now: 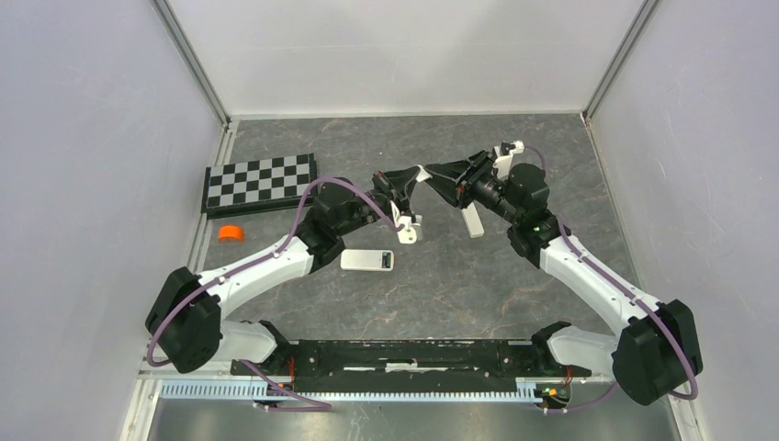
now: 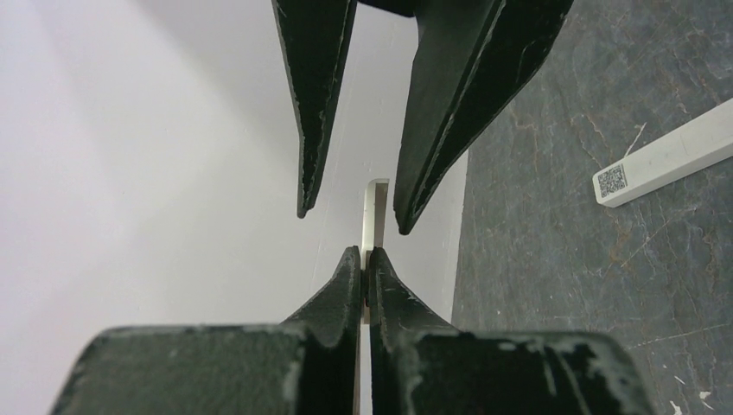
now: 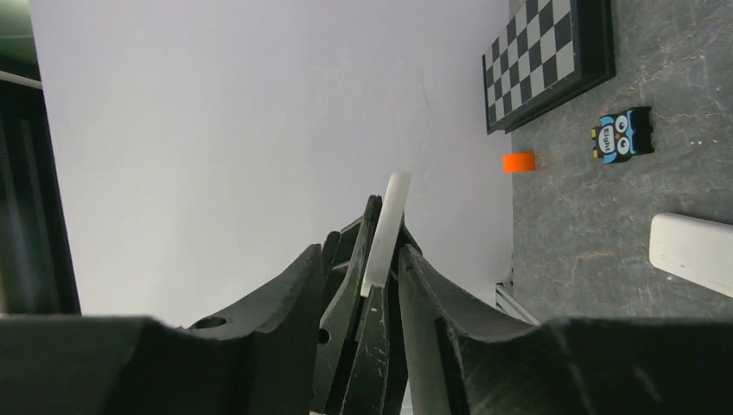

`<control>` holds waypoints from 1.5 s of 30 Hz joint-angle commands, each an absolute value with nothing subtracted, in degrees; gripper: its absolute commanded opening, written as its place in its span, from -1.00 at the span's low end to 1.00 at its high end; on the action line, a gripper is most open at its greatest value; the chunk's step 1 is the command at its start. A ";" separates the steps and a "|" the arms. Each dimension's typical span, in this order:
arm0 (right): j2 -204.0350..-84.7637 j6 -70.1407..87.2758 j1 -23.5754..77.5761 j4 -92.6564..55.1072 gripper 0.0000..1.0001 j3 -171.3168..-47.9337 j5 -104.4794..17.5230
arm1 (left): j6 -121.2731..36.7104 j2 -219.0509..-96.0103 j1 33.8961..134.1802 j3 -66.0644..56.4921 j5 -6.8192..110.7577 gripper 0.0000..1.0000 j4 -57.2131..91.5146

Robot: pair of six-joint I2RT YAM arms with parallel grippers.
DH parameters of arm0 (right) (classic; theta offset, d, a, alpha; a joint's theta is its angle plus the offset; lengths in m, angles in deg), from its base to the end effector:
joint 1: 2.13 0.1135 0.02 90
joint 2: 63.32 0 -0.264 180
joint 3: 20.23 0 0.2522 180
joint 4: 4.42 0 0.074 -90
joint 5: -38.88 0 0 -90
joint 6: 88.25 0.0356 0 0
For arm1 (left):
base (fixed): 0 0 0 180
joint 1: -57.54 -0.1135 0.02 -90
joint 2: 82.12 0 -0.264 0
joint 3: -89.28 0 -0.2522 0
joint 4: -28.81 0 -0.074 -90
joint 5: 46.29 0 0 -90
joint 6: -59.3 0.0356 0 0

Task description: Load the batteries into the remote control

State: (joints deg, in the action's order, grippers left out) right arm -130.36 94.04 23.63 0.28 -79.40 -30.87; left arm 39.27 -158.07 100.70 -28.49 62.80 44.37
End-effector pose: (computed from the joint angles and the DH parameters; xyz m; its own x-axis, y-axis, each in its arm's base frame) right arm 0.2415 0.1302 0.3161 -0.7164 0.6952 0.0590 0.0785 -0.0037 0.9969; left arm 0.2171 -0.2195 0.3132 0.8394 0.4300 -0.3325 0.2811 0.1802 0.9426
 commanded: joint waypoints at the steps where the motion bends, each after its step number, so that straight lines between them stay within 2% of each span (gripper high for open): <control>1: -131.04 95.88 23.71 4.92 -0.20 -81.53 -31.40 | 40.84 -155.88 101.22 -27.82 64.32 -0.93 47.32; 4: -131.07 96.55 23.79 5.69 -0.30 -80.70 -30.77 | 40.72 -155.88 101.31 -27.73 64.43 -0.92 47.45; 7: -131.02 97.47 23.71 7.58 -0.52 -79.63 -30.49 | 40.65 -155.92 101.47 -27.65 64.54 -0.87 47.43; 9: -131.04 97.89 23.73 9.05 -0.66 -79.17 -30.27 | 40.34 -155.90 101.57 -27.73 64.45 -0.79 47.53; 11: -131.19 97.99 23.73 10.21 -0.79 -79.13 -29.89 | 39.09 -156.00 101.61 -27.97 64.15 -0.61 48.49; 13: -131.19 98.29 23.71 11.90 -0.99 -78.68 -29.69 | 36.55 -156.29 101.90 -28.66 63.05 -0.39 51.91; 18: -131.32 98.48 23.75 17.07 -1.00 -77.29 -30.15 | 24.74 -155.87 102.10 -27.10 58.94 0.40 49.08; 19: -131.26 98.24 23.71 17.62 -1.00 -77.17 -30.35 | 21.21 -155.64 102.10 -26.62 58.46 0.63 47.43; 20: -131.14 97.95 23.71 17.79 -1.00 -77.10 -30.59 | 18.72 -155.24 102.10 -25.86 58.26 0.96 44.92; 29: -130.15 92.86 23.53 18.62 -1.00 -75.28 -33.08 | -26.99 -146.68 102.01 -22.94 45.07 0.99 35.03; 33: -128.83 89.41 23.43 21.03 -1.00 -73.41 -36.91 | -53.85 -144.16 101.28 -23.58 37.76 0.99 29.73; 37: -129.64 89.50 23.40 28.48 -1.00 -72.75 -36.38 | -77.16 -145.98 97.33 -23.34 46.77 0.99 27.32; 40: -129.62 89.19 23.39 29.35 -1.00 -73.01 -35.35 | -91.70 -149.27 93.78 -25.31 59.13 0.99 38.41; 42: -129.25 88.99 23.41 28.60 -1.00 -72.69 -35.17 | -100.02 -151.96 93.17 -26.02 63.13 0.97 46.58; 45: -129.46 89.24 23.40 29.22 -1.00 -72.26 -34.25 | -105.97 -155.53 92.96 -25.11 66.89 0.69 51.33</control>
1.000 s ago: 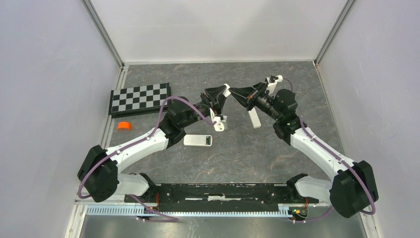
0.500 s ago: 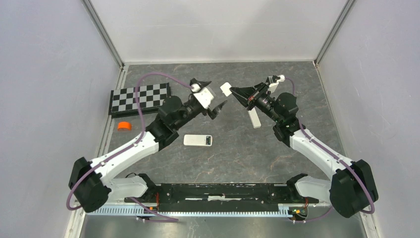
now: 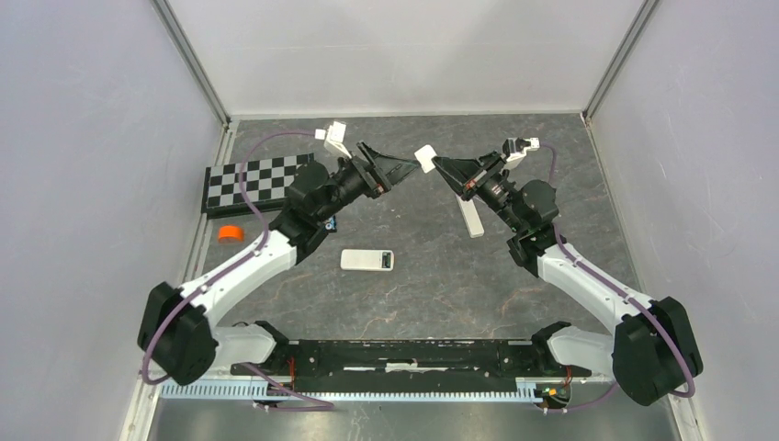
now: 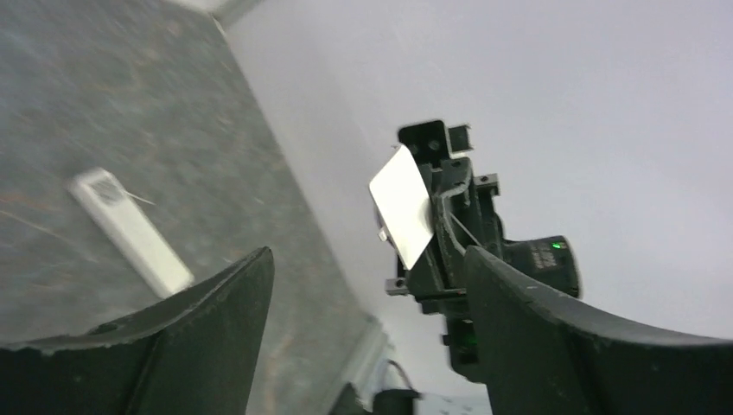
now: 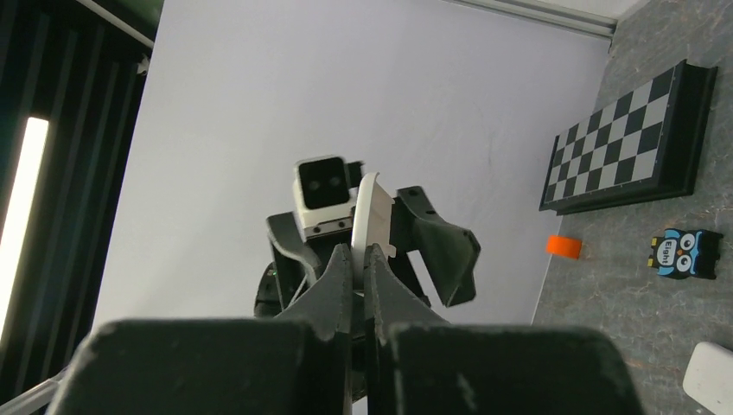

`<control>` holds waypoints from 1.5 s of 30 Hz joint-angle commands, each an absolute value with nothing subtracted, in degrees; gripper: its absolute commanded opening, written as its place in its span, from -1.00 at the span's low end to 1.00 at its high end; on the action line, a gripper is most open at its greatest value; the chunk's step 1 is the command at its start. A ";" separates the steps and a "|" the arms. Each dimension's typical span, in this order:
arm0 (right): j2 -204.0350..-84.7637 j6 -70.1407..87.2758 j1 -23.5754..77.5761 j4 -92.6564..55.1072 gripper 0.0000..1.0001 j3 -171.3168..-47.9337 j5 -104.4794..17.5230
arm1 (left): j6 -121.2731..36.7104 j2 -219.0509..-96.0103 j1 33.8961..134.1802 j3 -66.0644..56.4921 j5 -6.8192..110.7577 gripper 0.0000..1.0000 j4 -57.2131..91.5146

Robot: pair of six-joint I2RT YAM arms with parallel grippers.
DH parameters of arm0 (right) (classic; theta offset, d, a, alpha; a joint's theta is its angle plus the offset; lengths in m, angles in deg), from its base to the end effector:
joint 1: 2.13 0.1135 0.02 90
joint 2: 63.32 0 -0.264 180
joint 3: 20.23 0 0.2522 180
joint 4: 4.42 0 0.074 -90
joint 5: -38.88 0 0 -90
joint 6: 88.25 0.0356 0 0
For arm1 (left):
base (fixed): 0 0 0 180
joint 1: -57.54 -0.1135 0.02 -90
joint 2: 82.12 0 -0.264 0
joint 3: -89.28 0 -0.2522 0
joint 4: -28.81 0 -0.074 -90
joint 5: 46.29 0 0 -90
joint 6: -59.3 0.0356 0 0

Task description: Load the batteries into the remote control

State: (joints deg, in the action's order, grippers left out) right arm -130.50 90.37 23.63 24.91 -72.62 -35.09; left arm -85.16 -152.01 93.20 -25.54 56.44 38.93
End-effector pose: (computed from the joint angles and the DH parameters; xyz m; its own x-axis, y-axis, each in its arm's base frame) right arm 0.2355 0.1245 0.3196 -0.6528 0.7518 -0.0926 -0.2419 -0.0910 0.9660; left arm 0.2301 -0.1747 0.3509 -0.5632 -0.5728 -0.5956 0.4965 0.3416 -0.7980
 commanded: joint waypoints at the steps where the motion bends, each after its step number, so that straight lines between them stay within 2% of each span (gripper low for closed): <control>1: -129.53 89.28 23.43 29.20 -1.00 -72.22 -33.82 | -107.91 -156.55 92.96 -25.09 67.42 0.55 53.72; 5: -129.68 89.29 23.45 29.06 -1.00 -71.92 -33.12 | -110.31 -158.80 92.96 -24.57 68.38 0.06 56.43; 8: -130.02 89.88 23.41 29.17 -1.00 -71.78 -32.38 | -110.64 -159.24 92.97 -24.73 68.15 -0.20 56.75; 13: -130.73 90.96 23.45 30.01 -1.00 -71.46 -31.00 | -110.62 -159.89 92.96 -24.40 67.49 -0.31 56.77; 20: -130.90 92.23 23.42 30.55 -1.00 -70.38 -29.72 | -110.69 -161.42 92.55 -24.40 67.52 -0.60 58.25; 24: -131.08 93.68 23.45 32.08 -1.00 -69.59 -29.48 | -112.00 -162.34 92.26 -24.66 67.83 -0.64 60.70; 25: -131.21 93.69 23.45 32.09 -1.00 -69.59 -29.37 | -112.44 -162.57 92.28 -24.81 67.91 -0.69 61.53; 27: -131.40 93.47 23.42 31.98 -1.00 -69.81 -29.27 | -113.73 -163.02 92.26 -25.09 68.18 -0.93 63.49; 28: -131.50 93.21 23.44 31.69 -1.00 -69.79 -29.28 | -114.14 -163.23 92.20 -25.26 68.43 -0.96 64.42; 29: -131.50 92.66 23.43 31.30 -0.94 -69.76 -29.25 | -114.36 -163.25 92.10 -25.47 68.79 -0.96 65.05; 30: -131.45 91.90 23.36 30.43 -0.74 -69.77 -29.24 | -114.25 -163.19 91.95 -25.74 69.19 -0.96 65.52; 31: -131.36 90.88 23.27 29.22 -0.40 -69.76 -29.14 | -113.77 -162.92 91.72 -26.03 69.72 -0.96 65.46; 33: -130.55 87.03 22.86 26.13 0.07 -69.81 -29.41 | -112.64 -161.95 91.15 -26.86 71.10 -0.96 64.62; 36: -129.29 80.87 22.47 22.59 0.44 -70.47 -29.79 | -111.12 -160.72 89.97 -27.87 73.84 -0.96 62.76; 41: -128.55 74.78 21.24 26.88 0.63 -70.06 -26.96 | -109.30 -159.31 87.68 -28.17 81.86 -0.96 59.68; 45: -132.24 72.18 21.14 31.46 0.68 -72.73 -17.40 | -107.77 -158.06 86.77 -27.47 88.27 -0.96 57.05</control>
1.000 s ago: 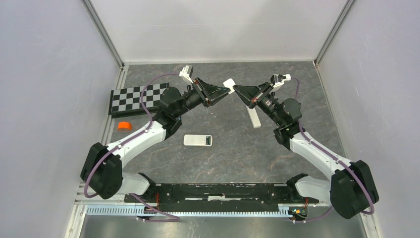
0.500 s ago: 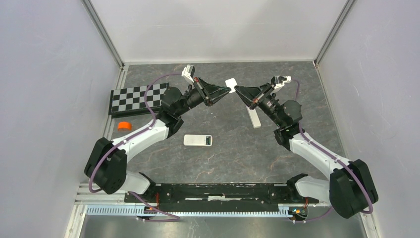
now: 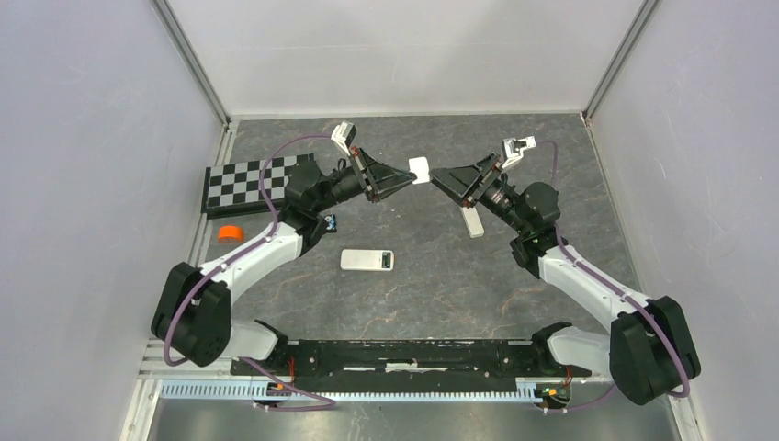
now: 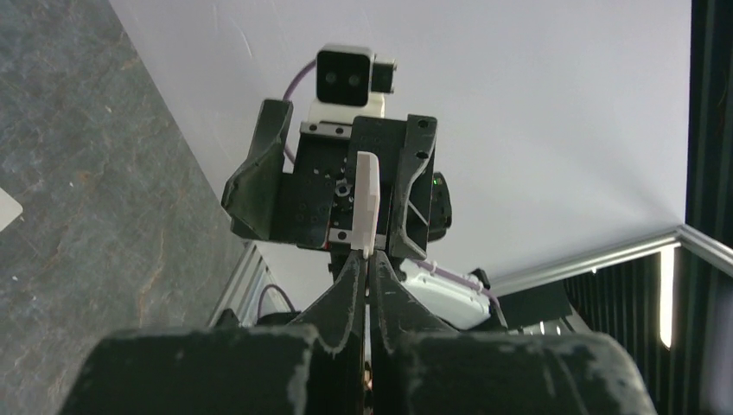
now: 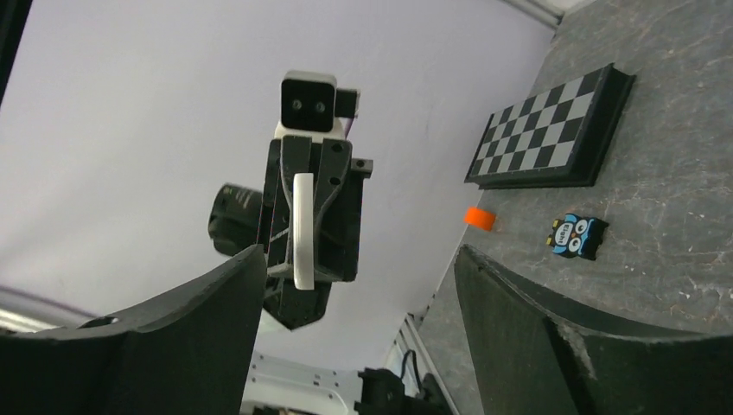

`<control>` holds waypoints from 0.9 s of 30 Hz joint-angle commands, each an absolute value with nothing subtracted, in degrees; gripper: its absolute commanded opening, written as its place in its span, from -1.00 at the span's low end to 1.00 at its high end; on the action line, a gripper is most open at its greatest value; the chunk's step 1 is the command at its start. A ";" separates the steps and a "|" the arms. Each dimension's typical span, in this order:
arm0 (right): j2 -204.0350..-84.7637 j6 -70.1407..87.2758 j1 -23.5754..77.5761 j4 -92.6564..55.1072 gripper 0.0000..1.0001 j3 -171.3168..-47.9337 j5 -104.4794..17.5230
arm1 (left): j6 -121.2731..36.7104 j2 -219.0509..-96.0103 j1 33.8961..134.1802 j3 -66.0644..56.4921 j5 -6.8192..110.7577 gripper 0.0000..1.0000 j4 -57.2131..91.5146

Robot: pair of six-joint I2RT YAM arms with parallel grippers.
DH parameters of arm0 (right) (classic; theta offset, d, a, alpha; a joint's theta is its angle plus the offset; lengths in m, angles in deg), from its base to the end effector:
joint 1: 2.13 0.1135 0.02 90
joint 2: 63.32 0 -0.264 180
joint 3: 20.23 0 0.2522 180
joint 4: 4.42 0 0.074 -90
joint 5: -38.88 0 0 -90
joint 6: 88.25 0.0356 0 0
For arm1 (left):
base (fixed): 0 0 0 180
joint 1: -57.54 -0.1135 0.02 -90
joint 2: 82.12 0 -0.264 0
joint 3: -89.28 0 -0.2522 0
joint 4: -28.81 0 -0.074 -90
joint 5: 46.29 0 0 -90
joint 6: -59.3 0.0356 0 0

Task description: Load the batteries into the remote control

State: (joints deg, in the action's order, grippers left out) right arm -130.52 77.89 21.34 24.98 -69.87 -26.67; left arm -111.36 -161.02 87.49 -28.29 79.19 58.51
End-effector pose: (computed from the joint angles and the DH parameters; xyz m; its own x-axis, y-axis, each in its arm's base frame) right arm 0.2347 0.1180 0.3026 -0.6677 0.6736 -0.3169 -0.3586 0.0820 0.9299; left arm 0.2594 -0.1733 0.3246 -0.8520 -0.4364 -0.2891 0.3411 -0.0440 -0.9390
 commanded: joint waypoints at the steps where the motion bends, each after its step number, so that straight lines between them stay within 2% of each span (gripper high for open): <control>1: -133.01 71.99 21.16 32.83 0.65 -73.08 -15.59 | -107.40 -157.88 86.51 -27.07 89.92 -0.96 56.05; 6: -133.41 68.18 21.15 32.93 0.39 -74.11 -9.82 | -103.40 -155.92 85.87 -25.83 93.15 -0.96 50.34; 13: -133.28 66.49 21.13 32.67 0.03 -74.52 -7.75 | -99.97 -154.81 85.53 -24.75 95.24 -0.96 45.62; 16: -134.13 69.05 21.24 34.95 -0.32 -74.04 -6.90 | -100.04 -154.81 85.32 -24.66 95.37 -0.96 45.52; 19: -134.61 72.79 21.22 39.98 -0.47 -72.87 -6.82 | -100.03 -155.05 85.31 -24.66 95.55 -0.96 45.51; 21: -135.04 73.93 21.25 41.10 -0.63 -72.77 -6.43 | -100.15 -155.09 85.33 -24.75 95.56 -0.96 45.50; 24: -135.45 77.10 21.34 44.62 -1.00 -71.62 -6.38 | -100.36 -155.17 85.14 -24.88 95.17 -0.93 45.08; 27: -135.66 79.21 21.40 47.01 -1.00 -70.18 -6.88 | -100.34 -155.51 84.96 -25.00 94.74 -0.75 44.58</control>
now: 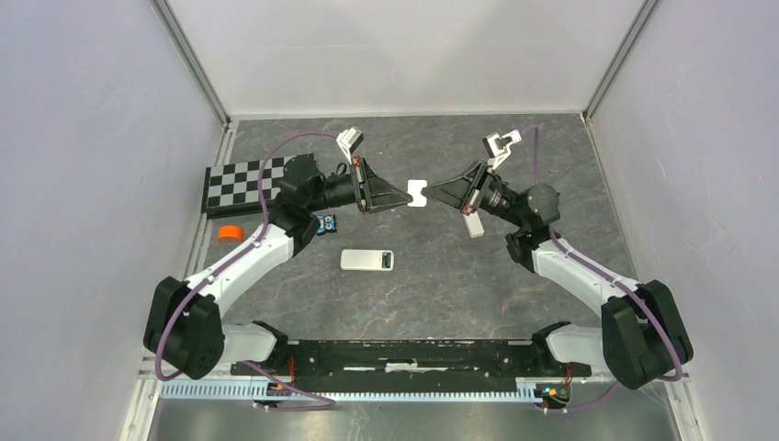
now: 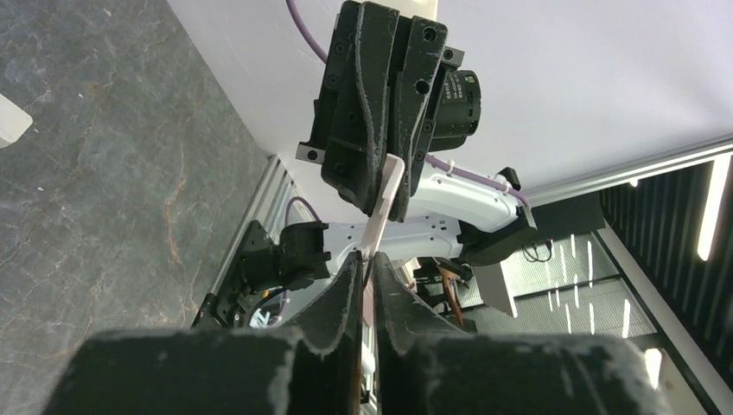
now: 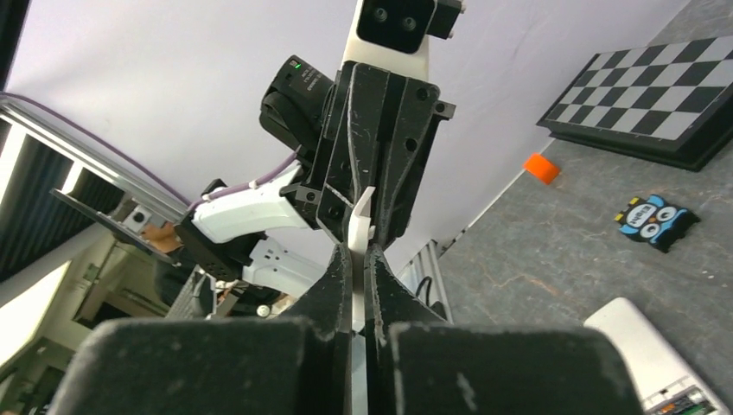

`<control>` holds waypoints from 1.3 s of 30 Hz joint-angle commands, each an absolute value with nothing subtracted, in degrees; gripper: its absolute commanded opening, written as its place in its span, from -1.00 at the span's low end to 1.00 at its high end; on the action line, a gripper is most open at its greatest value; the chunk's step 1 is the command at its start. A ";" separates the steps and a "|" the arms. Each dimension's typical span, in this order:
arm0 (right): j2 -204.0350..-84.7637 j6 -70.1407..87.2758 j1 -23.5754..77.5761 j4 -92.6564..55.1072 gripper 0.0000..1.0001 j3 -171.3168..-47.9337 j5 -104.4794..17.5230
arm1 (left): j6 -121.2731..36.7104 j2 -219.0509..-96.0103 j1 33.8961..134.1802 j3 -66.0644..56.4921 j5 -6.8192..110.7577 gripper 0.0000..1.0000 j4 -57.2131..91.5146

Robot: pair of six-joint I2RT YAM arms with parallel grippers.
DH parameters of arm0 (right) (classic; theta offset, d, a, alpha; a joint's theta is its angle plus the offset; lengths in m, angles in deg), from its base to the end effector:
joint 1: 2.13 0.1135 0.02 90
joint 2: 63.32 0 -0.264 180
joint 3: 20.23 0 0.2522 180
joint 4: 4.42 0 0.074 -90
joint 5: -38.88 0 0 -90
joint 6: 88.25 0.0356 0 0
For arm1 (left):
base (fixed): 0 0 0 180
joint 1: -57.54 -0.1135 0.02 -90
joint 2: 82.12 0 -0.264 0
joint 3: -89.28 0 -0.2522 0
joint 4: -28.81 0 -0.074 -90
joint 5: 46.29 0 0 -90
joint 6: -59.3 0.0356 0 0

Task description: Load the batteries into the remote control

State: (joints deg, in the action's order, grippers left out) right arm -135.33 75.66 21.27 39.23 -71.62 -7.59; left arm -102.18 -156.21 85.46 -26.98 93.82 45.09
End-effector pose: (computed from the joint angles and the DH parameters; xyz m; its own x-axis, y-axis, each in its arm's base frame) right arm 0.2347 0.1283 0.3148 -0.7361 0.4405 -0.5139 -0.5860 -0.0346 0.8096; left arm 0.2453 -0.1609 0.3321 -0.8952 -0.2138 -0.3911 0.3961 0.0206 -0.9180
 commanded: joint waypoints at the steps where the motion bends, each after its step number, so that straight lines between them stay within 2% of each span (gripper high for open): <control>1: -135.67 79.32 21.48 47.03 -1.00 -69.87 -7.06 | -100.42 -155.59 84.80 -25.09 94.54 -0.61 44.39; 7: -135.04 79.29 21.82 46.39 -1.00 -66.06 -9.92 | -98.52 -154.34 82.86 -27.16 94.06 0.56 41.63; 12: -135.86 77.13 24.23 44.45 -1.00 -61.20 -13.63 | -90.39 -150.16 78.55 -31.12 89.54 0.98 26.71; 17: -139.76 75.04 30.73 41.04 -1.00 -57.67 -20.70 | -77.23 -147.56 75.71 -32.42 73.10 0.99 -2.82; 20: -143.82 75.27 34.92 41.34 -1.00 -56.72 -25.51 | -73.43 -146.77 74.18 -34.54 64.86 0.92 -10.64; 23: -148.39 76.31 37.67 42.45 -1.00 -56.71 -28.80 | -72.49 -145.92 72.18 -37.25 61.96 0.80 -13.16; 27: -154.63 76.32 39.70 44.43 -1.00 -57.59 -32.15 | -71.20 -145.14 71.17 -39.13 56.91 0.50 -16.22; 30: -158.20 75.05 40.83 43.60 -1.00 -59.52 -34.94 | -70.49 -144.82 70.76 -40.98 55.11 0.37 -16.00; 39: -166.55 76.48 42.08 42.43 -1.00 -63.35 -35.95 | -68.59 -148.06 69.76 -42.12 55.74 0.29 -13.62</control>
State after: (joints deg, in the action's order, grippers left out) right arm -164.44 76.71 41.29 40.43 -60.43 -33.86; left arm -71.52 -147.31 70.25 -41.95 56.31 -15.39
